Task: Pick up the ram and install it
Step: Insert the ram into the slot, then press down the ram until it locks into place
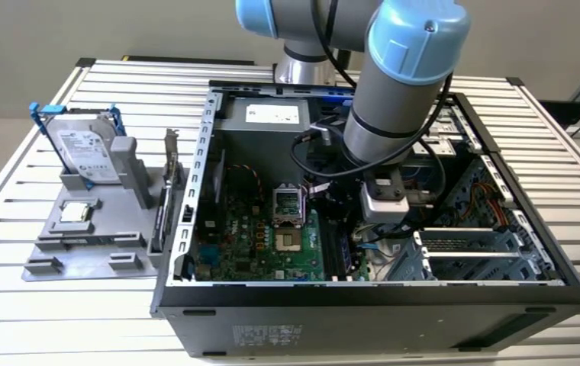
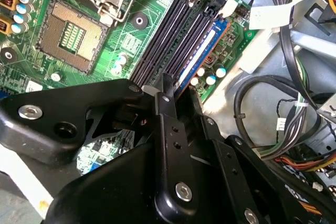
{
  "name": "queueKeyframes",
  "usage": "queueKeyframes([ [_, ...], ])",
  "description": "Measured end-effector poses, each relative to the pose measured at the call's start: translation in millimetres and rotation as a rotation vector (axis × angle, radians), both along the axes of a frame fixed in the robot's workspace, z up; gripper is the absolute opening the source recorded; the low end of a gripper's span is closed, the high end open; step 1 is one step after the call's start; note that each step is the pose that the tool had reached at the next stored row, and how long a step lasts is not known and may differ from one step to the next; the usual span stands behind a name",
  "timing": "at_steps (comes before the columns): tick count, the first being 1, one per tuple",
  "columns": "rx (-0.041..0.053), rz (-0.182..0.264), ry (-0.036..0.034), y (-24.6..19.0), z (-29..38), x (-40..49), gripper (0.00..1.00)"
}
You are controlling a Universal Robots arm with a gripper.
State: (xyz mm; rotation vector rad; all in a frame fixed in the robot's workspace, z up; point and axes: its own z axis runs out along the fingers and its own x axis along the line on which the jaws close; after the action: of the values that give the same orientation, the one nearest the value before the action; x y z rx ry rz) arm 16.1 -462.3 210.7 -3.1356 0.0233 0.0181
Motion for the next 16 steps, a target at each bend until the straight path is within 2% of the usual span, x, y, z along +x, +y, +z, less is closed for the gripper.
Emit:
queueKeyframes([
  [7,0.0002,0.000,0.0000,0.0,-0.1,0.0,1.00],
  [10,0.0000,0.000,0.0000,0.0,2.0,0.0,1.00],
  [16,-0.0001,0.000,0.0012,0.0,18.1,-0.1,1.00],
])
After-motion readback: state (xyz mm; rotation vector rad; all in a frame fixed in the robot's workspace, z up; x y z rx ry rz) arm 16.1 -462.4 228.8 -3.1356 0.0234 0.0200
